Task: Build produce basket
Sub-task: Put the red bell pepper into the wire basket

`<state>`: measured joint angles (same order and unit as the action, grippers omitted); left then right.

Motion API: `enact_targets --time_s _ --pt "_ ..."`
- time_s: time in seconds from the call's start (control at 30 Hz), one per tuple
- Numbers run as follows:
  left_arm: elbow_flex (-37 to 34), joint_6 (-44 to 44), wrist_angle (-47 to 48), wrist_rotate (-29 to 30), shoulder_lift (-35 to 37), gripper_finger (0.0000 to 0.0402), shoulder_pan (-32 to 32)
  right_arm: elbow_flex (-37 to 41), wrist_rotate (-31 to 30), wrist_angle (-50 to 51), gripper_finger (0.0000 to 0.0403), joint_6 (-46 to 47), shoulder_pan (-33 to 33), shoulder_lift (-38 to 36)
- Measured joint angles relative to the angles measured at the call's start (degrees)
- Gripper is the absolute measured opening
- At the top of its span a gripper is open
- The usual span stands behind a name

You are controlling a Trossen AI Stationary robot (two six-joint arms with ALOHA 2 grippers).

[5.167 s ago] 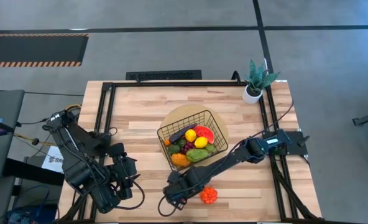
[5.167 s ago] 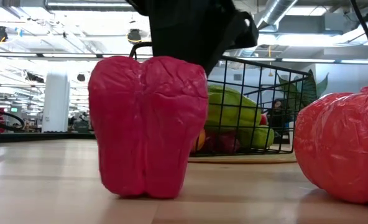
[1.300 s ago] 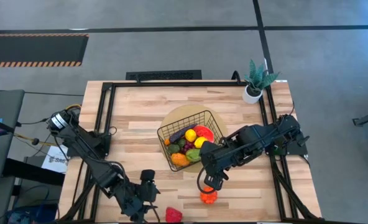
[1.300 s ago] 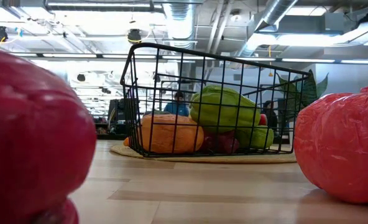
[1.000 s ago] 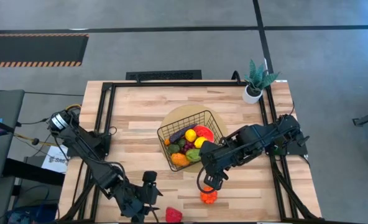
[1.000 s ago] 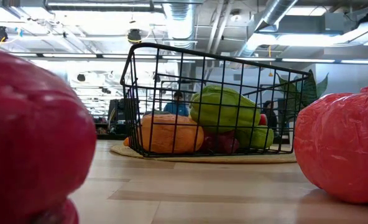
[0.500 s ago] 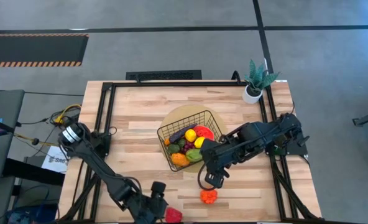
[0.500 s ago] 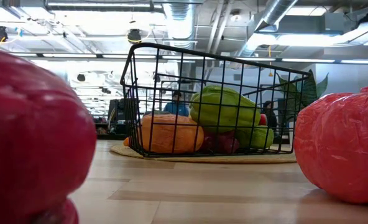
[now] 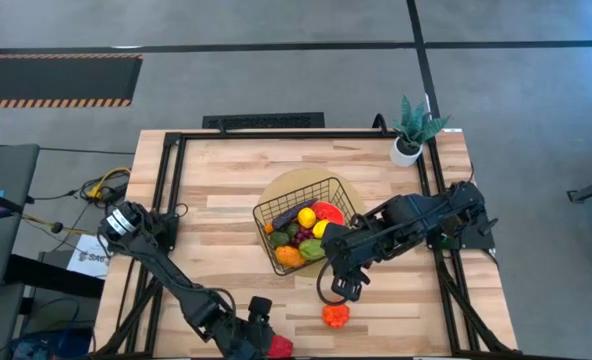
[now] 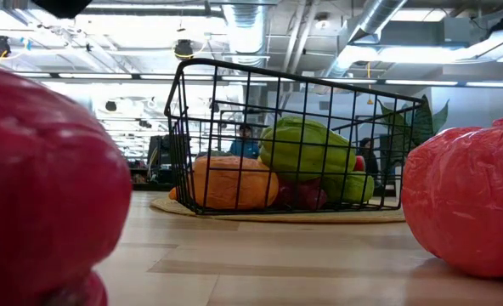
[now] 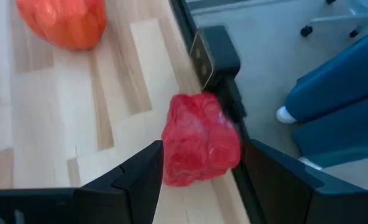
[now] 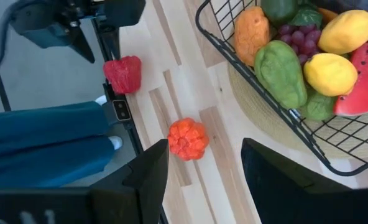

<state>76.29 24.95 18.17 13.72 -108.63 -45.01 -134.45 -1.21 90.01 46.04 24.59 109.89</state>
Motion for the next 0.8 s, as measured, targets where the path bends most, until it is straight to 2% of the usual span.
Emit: enact_targets --time_s 0.3,0.53,0.8 --pt "0.0 1.3 0.4 -2.9 -2.2 0.0215 0.3 0.0 0.0 0.0 0.022 -1.1 0.0 0.0" --pt "0.0 0.6 -0.8 -1.4 -2.2 0.0215 1.8 0.0 0.0 0.0 0.022 -1.5 0.1 0.0" --pt "0.0 -0.3 -0.1 -7.3 -2.2 0.0215 4.3 0.0 0.0 0.0 0.022 -1.5 0.1 0.0"
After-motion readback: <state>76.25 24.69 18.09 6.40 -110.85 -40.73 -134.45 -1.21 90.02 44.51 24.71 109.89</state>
